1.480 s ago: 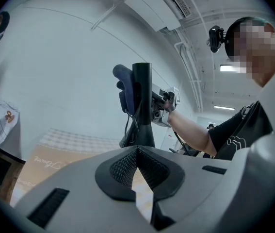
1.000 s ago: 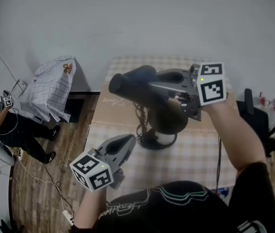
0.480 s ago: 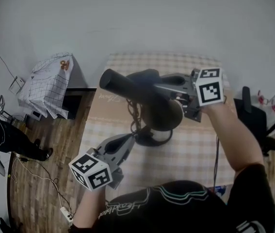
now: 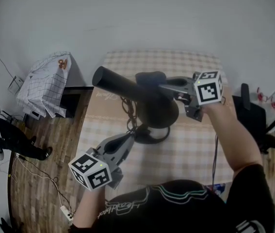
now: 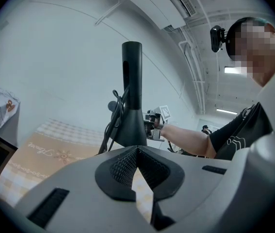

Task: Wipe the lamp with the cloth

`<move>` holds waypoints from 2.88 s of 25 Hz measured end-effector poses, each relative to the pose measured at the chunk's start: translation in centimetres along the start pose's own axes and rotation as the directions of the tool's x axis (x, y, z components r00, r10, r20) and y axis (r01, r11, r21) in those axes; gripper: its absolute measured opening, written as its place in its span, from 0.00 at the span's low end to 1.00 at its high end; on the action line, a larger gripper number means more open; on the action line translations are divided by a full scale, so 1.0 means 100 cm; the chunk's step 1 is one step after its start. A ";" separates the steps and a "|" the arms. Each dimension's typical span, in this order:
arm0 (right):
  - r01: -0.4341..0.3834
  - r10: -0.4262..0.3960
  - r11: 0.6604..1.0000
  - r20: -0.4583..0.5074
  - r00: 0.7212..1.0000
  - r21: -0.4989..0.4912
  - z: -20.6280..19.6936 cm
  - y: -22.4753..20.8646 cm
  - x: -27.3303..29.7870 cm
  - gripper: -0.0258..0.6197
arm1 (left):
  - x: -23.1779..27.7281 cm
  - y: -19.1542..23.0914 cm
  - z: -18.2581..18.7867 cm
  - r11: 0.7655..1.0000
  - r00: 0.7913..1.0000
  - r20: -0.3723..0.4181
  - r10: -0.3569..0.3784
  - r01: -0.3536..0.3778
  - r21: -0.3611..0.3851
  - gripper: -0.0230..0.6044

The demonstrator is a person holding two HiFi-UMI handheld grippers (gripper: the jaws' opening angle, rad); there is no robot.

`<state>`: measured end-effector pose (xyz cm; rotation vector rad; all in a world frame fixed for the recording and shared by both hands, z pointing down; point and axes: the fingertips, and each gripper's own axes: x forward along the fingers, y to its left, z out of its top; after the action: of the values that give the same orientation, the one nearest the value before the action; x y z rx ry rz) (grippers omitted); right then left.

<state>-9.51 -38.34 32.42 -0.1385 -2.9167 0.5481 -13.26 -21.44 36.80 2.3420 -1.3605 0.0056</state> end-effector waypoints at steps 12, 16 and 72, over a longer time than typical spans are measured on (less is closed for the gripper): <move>0.124 -0.123 0.986 -0.016 0.992 0.109 -0.046 -0.052 -0.026 0.13 | 0.005 0.000 -0.011 1.000 1.000 -0.020 -0.004 0.004 -0.013 0.04; 0.159 -0.159 0.979 -0.013 0.987 0.131 -0.056 -0.061 -0.039 0.13 | 0.006 0.001 -0.013 1.000 1.000 -0.029 -0.011 0.010 -0.017 0.04; 0.495 -0.474 0.869 0.281 0.834 -0.004 -0.209 0.433 -0.152 0.13 | -0.165 -0.267 -0.126 0.933 0.938 -0.041 -0.345 0.347 0.097 0.04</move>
<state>11.78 7.37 33.42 0.7107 -3.0507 0.3896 2.93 8.14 35.04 2.6300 -0.9382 -0.0027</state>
